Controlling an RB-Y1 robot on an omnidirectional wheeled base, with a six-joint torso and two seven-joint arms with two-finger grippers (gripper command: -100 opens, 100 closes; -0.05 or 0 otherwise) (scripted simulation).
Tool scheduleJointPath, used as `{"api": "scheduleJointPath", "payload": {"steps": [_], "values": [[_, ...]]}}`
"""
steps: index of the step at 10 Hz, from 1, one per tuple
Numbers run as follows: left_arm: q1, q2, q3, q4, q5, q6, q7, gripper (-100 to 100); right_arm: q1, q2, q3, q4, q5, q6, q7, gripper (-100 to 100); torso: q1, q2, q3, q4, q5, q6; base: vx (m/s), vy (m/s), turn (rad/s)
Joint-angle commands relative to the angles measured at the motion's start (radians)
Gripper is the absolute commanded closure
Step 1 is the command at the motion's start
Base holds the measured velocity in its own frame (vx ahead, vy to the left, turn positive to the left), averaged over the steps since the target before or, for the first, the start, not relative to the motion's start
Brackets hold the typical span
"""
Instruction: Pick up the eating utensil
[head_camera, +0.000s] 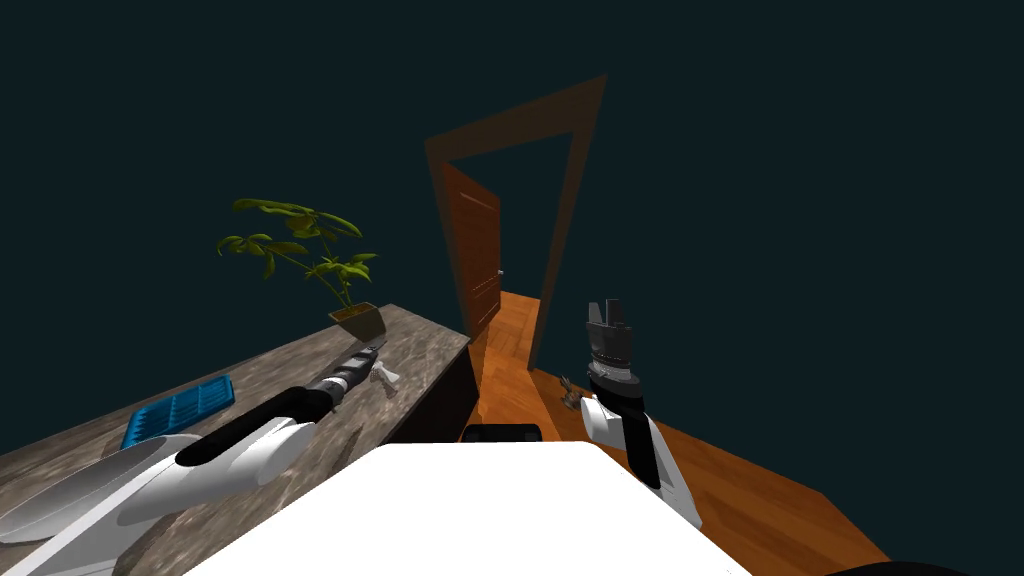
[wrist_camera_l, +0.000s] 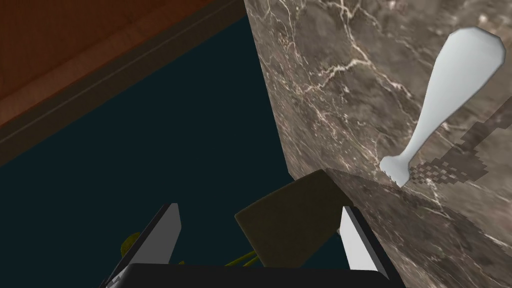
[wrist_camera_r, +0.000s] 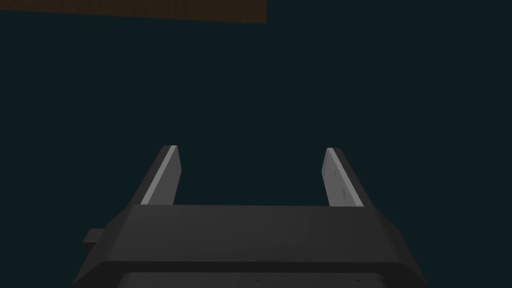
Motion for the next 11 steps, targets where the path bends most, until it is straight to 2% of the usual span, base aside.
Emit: {"api": "scheduleJointPath", "payload": {"steps": [1,2,4,5,6,7,8,9,10,11], "values": [[-0.004,0.017,0.005,0.015,0.017,0.049,-0.004,-100,0.0,0.0,0.0,0.0,0.0,0.0,0.0,0,0.0,0.0,0.0,0.0,0.0,0.0,0.015,0.008,-0.065],[-0.001,0.047,0.014,0.033,0.048,0.081,-0.012,-100,0.0,0.0,0.0,0.0,0.0,0.0,0.0,0,0.0,0.0,0.0,0.0,0.0,0.0,0.019,0.012,-0.103],[-0.001,0.047,0.014,0.033,0.048,0.114,-0.012,-100,0.0,0.0,0.0,0.0,0.0,0.0,0.0,0,0.001,0.0,0.0,0.0,0.0,0.0,0.012,0.011,-0.028],[0.001,0.076,0.023,0.049,0.079,0.15,-0.02,-100,0.0,0.0,0.0,0.0,0.0,0.0,0.0,0,0.0,0.0,0.0,0.0,0.0,-0.001,0.014,0.006,-0.08],[0.001,0.076,0.023,0.049,0.079,0.178,-0.02,-100,0.0,0.0,0.0,0.0,0.0,0.0,0.0,0,0.0,0.0,0.0,0.0,0.0,0.0,0.014,0.01,-0.075],[0.002,0.104,0.031,0.065,0.109,0.206,-0.027,-100,0.0,0.0,0.0,0.0,0.0,0.0,0.0,0,0.0,0.0,0.0,0.0,0.0,0.0,0.015,0.017,-0.125],[0.002,0.104,0.031,0.065,0.109,0.234,-0.027,-100,0.0,0.0,0.0,0.0,0.0,0.0,0.0,0,0.001,0.0,0.0,0.0,0.0,0.0,0.014,0.017,-0.053],[0.003,0.13,0.037,0.08,0.139,0.264,-0.034,-100,0.0,0.0,0.0,0.0,0.0,0.0,0.0,0,0.001,0.0,0.0,0.0,0.0,-0.001,0.018,0.012,-0.098],[0.003,0.13,0.037,0.08,0.139,0.293,-0.034,-100,0.0,0.0,0.0,0.0,0.0,0.0,0.0,0,0.001,0.0,0.0,0.0,0.0,0.0,0.016,0.011,-0.053],[0.003,0.13,0.037,0.08,0.139,0.301,-0.034,-100,0.0,0.0,0.0,0.0,0.0,0.0,0.0,0,0.0,0.0,0.0,0.0,0.0,-0.001,0.006,0.006,0.007]]}}
